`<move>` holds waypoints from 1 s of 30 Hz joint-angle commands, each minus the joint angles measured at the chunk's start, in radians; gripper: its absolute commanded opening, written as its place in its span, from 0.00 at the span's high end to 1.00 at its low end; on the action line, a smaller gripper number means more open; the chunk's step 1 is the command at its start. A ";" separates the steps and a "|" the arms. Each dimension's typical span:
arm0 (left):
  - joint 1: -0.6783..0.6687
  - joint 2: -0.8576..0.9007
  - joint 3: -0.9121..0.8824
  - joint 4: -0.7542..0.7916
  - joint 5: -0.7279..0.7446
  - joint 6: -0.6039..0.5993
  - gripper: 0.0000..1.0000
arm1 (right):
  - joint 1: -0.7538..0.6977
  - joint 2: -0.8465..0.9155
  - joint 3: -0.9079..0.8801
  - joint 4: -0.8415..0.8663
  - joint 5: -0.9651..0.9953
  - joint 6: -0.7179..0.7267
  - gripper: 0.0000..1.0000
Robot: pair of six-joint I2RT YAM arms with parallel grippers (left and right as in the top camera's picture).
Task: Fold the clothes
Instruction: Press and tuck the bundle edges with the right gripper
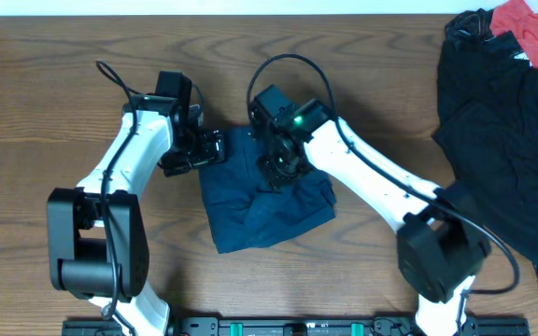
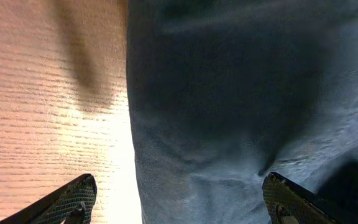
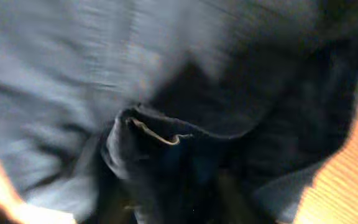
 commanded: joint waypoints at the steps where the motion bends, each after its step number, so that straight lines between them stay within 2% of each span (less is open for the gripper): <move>1: 0.004 0.000 -0.008 -0.010 -0.012 0.005 0.13 | -0.004 0.032 -0.010 -0.064 0.198 0.179 0.99; 4: 0.004 0.000 -0.008 -0.023 -0.012 0.005 0.13 | -0.006 0.032 -0.021 -0.163 0.259 0.270 0.99; 7: 0.004 0.000 -0.008 -0.024 -0.012 0.005 0.13 | -0.006 0.032 -0.040 -0.234 0.280 0.295 0.99; 12: 0.004 0.000 -0.008 -0.037 -0.005 0.005 0.13 | -0.005 0.035 -0.137 -0.195 0.286 0.295 0.97; 17: 0.004 -0.001 -0.008 -0.030 0.105 0.019 0.16 | -0.005 0.035 -0.229 -0.155 0.324 0.351 0.99; 23: -0.006 -0.001 -0.008 0.105 0.196 0.020 0.16 | -0.011 0.035 -0.249 -0.150 0.373 0.407 0.98; 30: -0.072 0.002 -0.008 0.335 0.190 0.021 0.15 | -0.010 0.035 -0.249 -0.144 0.369 0.407 0.98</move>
